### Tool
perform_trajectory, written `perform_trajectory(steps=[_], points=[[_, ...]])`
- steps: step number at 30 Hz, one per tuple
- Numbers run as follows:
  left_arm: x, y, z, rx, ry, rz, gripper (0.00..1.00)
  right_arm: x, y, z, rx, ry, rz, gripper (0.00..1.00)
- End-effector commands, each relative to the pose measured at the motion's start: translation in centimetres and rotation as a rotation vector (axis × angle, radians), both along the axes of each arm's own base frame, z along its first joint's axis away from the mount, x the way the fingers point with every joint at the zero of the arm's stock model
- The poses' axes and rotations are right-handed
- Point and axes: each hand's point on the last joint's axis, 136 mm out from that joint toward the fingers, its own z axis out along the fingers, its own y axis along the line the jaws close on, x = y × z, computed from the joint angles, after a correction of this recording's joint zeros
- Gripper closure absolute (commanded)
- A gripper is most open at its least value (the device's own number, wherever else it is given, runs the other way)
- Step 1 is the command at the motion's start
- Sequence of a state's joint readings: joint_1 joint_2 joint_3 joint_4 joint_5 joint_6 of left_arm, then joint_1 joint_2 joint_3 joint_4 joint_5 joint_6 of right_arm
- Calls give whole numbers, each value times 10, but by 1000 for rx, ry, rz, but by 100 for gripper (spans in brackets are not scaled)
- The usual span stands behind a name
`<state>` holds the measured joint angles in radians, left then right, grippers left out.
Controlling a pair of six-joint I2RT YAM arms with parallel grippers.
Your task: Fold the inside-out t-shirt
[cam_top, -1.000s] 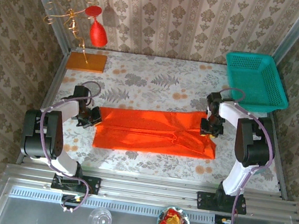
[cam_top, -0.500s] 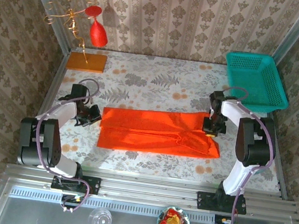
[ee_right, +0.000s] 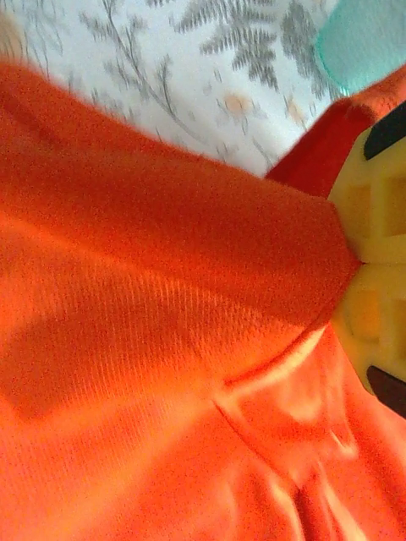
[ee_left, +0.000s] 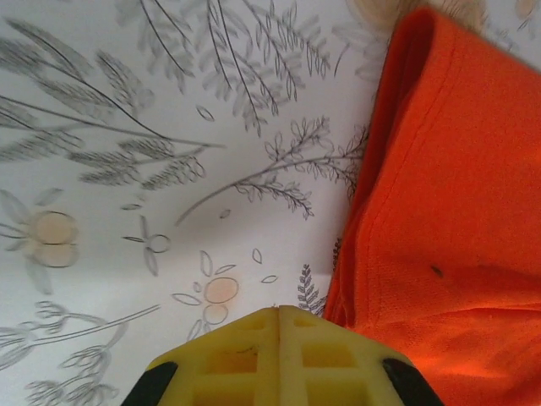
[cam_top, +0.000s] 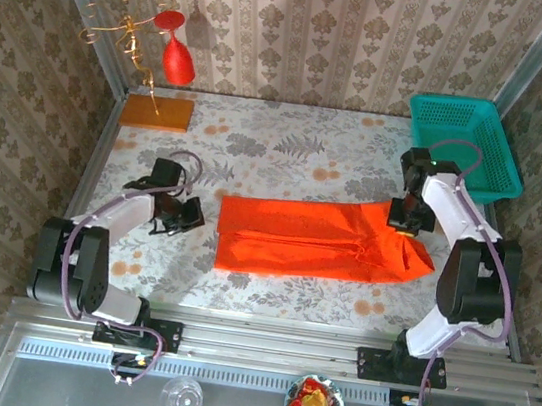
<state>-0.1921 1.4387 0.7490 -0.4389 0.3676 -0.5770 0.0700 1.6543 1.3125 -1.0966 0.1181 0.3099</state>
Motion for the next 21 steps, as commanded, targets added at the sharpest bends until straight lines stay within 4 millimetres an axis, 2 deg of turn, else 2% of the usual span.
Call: perform_trajectory(steps=[1, 6, 12, 21], points=[[2, -17, -11, -47, 23, 3, 97, -17, 53, 12, 197, 24, -12, 100], [2, -30, -25, -53, 55, -30, 98, -21, 126, 14, 334, 39, 73, 100], [3, -39, -30, -73, 60, -54, 99, -17, 203, 15, 430, 51, 175, 100], [2, -46, -36, -88, 61, -79, 100, -10, 292, 7, 491, 85, 280, 100]])
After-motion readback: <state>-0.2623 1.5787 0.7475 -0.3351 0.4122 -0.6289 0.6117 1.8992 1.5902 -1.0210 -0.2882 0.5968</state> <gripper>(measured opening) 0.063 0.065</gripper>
